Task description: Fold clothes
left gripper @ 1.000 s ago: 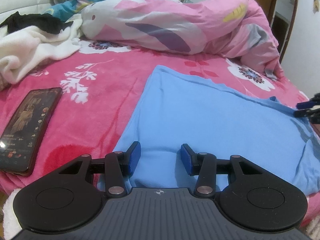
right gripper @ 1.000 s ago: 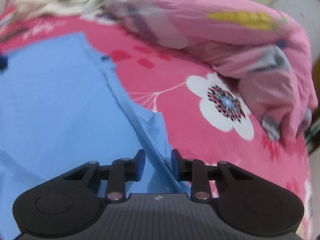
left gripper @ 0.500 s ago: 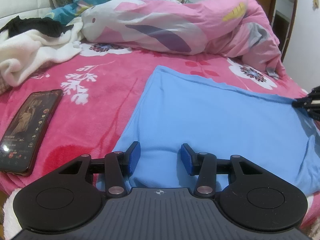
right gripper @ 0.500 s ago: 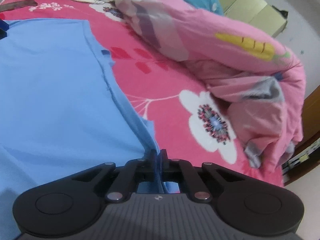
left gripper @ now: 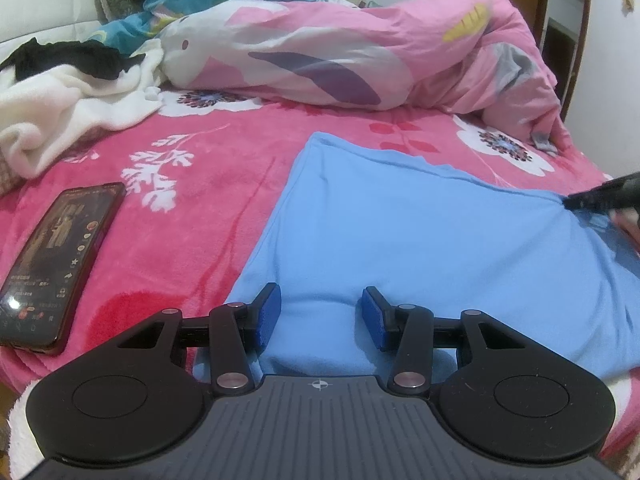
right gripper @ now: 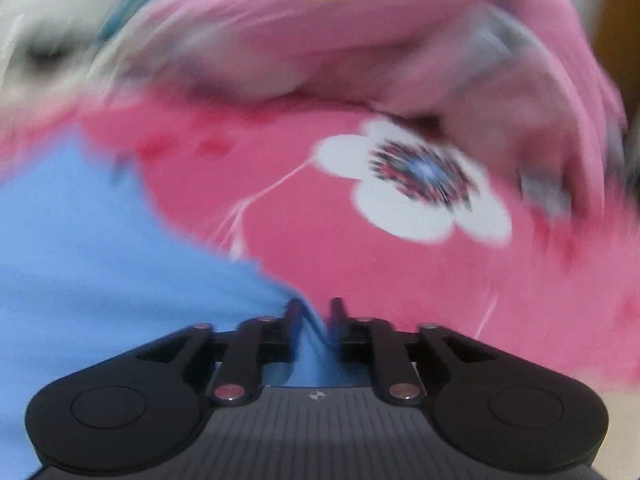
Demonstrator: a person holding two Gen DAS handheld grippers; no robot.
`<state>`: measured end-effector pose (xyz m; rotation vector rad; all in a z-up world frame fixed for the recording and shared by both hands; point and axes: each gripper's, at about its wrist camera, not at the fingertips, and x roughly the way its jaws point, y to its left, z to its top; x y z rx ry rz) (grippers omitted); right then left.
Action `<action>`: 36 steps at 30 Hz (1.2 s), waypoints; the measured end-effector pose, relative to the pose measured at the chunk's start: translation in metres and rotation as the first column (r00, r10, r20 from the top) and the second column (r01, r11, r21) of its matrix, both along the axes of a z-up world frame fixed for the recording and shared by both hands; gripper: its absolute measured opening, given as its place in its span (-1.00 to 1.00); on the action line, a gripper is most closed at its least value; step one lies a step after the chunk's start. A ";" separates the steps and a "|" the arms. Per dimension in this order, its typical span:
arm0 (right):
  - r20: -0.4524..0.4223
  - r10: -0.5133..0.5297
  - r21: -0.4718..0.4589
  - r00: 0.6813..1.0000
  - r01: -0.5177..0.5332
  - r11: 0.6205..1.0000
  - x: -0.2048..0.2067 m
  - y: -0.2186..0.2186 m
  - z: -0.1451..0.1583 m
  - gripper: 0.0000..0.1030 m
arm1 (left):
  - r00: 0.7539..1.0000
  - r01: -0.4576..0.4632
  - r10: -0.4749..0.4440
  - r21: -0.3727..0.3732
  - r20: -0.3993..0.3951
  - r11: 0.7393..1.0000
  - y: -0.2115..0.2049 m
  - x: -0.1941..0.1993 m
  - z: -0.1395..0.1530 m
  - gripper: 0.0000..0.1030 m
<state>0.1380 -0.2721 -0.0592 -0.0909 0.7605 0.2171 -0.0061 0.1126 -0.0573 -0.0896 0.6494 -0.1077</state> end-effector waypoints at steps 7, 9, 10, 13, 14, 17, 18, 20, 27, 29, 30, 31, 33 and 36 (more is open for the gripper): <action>-0.006 -0.342 0.379 0.940 0.319 0.869 -0.034 -0.082 0.057 -0.46 | 1.000 0.002 -0.002 -0.003 -0.002 1.000 0.000 0.000 0.001 -0.12; -0.003 -0.354 0.444 0.935 0.318 0.837 -0.062 -0.089 0.074 -0.46 | 1.000 0.001 -0.001 -0.005 -0.004 1.000 0.000 0.001 0.001 -0.12; 0.003 -0.351 0.467 0.936 0.309 0.829 -0.078 -0.089 0.080 -0.37 | 1.000 0.000 0.000 -0.007 -0.005 1.000 0.000 0.001 0.001 -0.12; 0.014 -0.359 0.501 0.933 0.304 0.811 -0.133 -0.084 0.090 -0.13 | 1.000 -0.002 0.002 -0.016 -0.009 1.000 0.001 0.001 0.002 -0.12; 0.013 -0.365 0.502 0.931 0.310 0.808 -0.152 -0.081 0.091 -0.03 | 1.000 -0.004 0.003 -0.019 -0.011 1.000 0.001 0.001 0.002 -0.12; -0.025 -0.409 0.502 0.912 0.366 0.784 -0.206 -0.071 0.076 0.06 | 1.000 -0.007 0.007 -0.028 -0.017 1.000 0.003 0.001 0.003 -0.12; -0.042 -0.424 0.498 0.905 0.387 0.776 -0.219 -0.068 0.069 0.05 | 1.000 -0.009 0.008 -0.033 -0.019 0.999 0.003 0.001 0.004 -0.12; -0.085 -0.450 0.484 0.889 0.432 0.761 -0.244 -0.061 0.048 0.06 | 1.000 -0.012 0.011 -0.042 -0.029 0.999 0.005 0.001 0.006 -0.12; -0.083 -0.431 0.557 0.899 0.400 0.728 -0.272 -0.050 0.015 0.00 | 0.998 -0.025 0.022 -0.055 -0.050 0.998 0.007 -0.004 0.011 -0.10; -0.047 -0.398 0.539 0.916 0.359 0.762 -0.270 -0.049 0.015 -0.06 | 0.999 -0.023 0.020 -0.044 -0.050 0.999 0.006 -0.006 0.012 -0.10; -0.036 -0.373 0.527 0.927 0.334 0.781 -0.268 -0.048 0.015 -0.07 | 0.998 -0.023 0.021 -0.042 -0.052 0.999 0.007 -0.005 0.011 -0.10; -0.025 -0.346 0.515 0.938 0.309 0.800 -0.267 -0.047 0.014 -0.10 | 0.998 -0.026 0.023 -0.041 -0.054 0.999 0.007 -0.005 0.011 -0.10; -0.029 -0.268 0.492 0.963 0.247 0.835 -0.260 -0.045 0.011 -0.18 | 0.998 -0.030 0.027 -0.046 -0.059 0.999 0.008 -0.004 0.010 -0.10; -0.026 -0.118 0.438 0.993 0.117 0.891 -0.257 -0.036 0.010 -0.31 | 0.997 -0.035 0.032 -0.037 -0.064 0.999 0.008 -0.003 0.009 -0.09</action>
